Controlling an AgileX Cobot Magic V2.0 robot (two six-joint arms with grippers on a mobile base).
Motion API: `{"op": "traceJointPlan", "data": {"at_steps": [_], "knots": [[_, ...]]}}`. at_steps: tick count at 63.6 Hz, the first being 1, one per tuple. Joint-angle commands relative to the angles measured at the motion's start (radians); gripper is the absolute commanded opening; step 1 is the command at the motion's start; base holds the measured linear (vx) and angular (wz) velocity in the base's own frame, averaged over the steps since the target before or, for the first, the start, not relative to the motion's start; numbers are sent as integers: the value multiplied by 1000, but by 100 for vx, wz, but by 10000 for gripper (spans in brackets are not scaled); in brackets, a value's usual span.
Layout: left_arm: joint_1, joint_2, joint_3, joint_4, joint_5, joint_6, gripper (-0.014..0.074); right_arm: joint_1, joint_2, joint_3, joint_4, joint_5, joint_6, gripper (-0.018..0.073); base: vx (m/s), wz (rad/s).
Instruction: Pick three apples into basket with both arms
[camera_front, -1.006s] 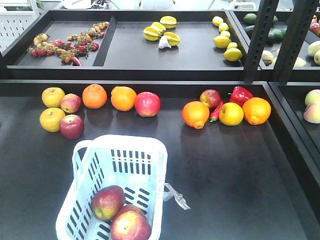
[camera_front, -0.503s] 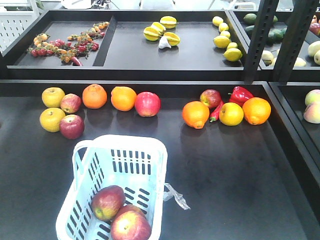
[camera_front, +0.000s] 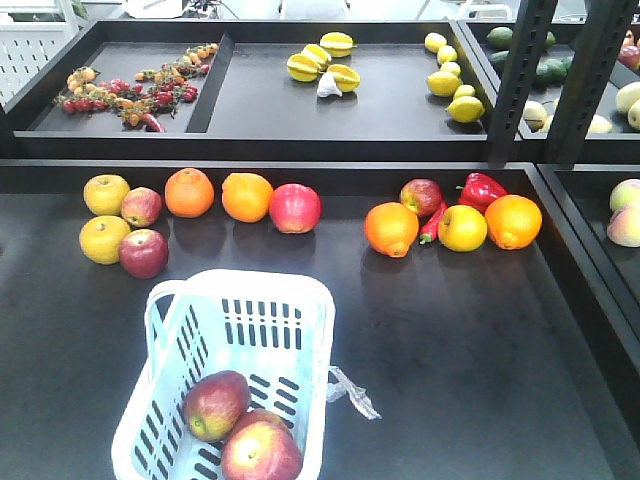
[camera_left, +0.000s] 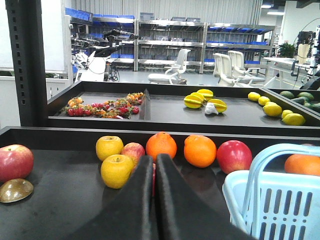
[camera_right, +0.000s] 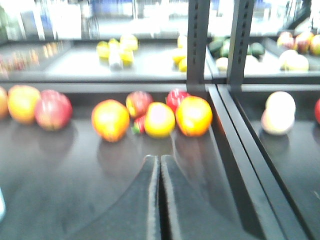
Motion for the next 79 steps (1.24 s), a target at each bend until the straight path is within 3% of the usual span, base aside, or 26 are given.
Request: {"op": "traceJointPlan", "data": {"at_steps": [1, 79], "knots": [[3, -15, 23, -7, -78, -12, -6, -7, -36, 26, -3, -134, 20, -9, 0, 0], [3, -15, 23, -7, -74, -12, -6, -7, -33, 34, -6, -145, 11, -9, 0, 0]]}}
